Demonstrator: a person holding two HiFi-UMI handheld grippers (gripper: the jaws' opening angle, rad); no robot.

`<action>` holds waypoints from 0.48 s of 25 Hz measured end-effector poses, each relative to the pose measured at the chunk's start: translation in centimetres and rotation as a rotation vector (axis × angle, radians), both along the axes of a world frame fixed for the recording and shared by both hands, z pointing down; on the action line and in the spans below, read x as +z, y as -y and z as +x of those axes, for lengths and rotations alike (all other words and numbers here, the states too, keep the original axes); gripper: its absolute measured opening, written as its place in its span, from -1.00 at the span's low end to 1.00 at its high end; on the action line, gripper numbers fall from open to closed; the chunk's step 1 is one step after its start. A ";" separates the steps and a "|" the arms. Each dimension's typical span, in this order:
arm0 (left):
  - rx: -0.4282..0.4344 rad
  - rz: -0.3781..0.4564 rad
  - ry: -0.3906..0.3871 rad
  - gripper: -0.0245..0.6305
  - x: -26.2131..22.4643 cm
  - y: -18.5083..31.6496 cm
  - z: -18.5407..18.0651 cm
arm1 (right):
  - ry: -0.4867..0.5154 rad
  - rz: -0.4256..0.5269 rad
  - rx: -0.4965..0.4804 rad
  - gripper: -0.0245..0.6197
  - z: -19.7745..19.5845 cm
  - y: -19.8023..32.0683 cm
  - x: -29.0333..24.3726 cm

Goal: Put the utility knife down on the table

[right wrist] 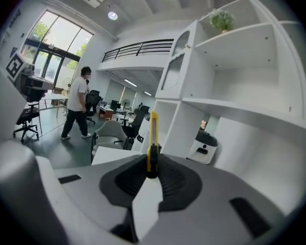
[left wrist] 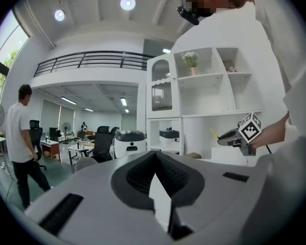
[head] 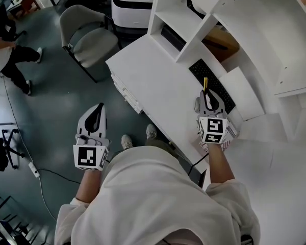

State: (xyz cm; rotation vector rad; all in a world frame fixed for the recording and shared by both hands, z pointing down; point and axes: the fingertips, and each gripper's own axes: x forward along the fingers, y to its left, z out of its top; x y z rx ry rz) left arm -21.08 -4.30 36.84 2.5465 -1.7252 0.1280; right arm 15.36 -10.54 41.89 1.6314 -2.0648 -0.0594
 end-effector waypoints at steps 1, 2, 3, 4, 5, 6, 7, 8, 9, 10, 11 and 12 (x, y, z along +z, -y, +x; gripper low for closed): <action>-0.014 -0.004 -0.001 -0.92 0.1 0.2 0.0 | -0.015 -0.024 -0.013 -0.71 0.2 0.8 1.0; -0.025 -0.009 -0.001 -0.92 0.2 0.4 0.1 | -0.031 -0.048 -0.027 -0.71 0.5 1.6 2.2; -0.034 -0.016 0.000 -0.92 0.2 0.7 0.2 | -0.048 -0.072 -0.040 -0.71 0.7 2.4 3.3; -0.042 -0.023 0.002 -0.92 0.3 0.9 0.3 | -0.066 -0.095 -0.052 -0.71 1.1 3.1 4.5; -0.050 -0.030 0.005 -0.92 0.5 1.1 0.4 | -0.087 -0.118 -0.063 -0.71 1.4 3.8 5.6; -0.057 -0.037 0.008 -0.92 0.6 1.3 0.5 | -0.109 -0.144 -0.073 -0.71 1.8 4.4 6.7; -0.064 -0.045 0.011 -0.92 0.8 1.4 0.6 | -0.129 -0.169 -0.082 -0.71 2.2 5.0 7.9; -0.070 -0.054 0.013 -0.92 1.1 1.6 0.6 | -0.149 -0.191 -0.092 -0.71 2.4 5.6 9.0; -0.075 -0.063 0.016 -0.93 1.4 1.7 0.6 | -0.168 -0.212 -0.102 -0.71 2.7 6.1 10.1; -0.081 -0.074 0.019 -0.92 1.7 1.8 0.5 | -0.184 -0.234 -0.112 -0.71 2.9 6.6 11.3; -0.086 -0.084 0.022 -0.93 2.0 1.8 0.4 | -0.198 -0.259 -0.120 -0.71 3.1 6.9 12.5; -0.090 -0.092 0.025 -0.92 2.2 1.9 0.4 | -0.210 -0.284 -0.128 -0.71 3.3 7.3 13.6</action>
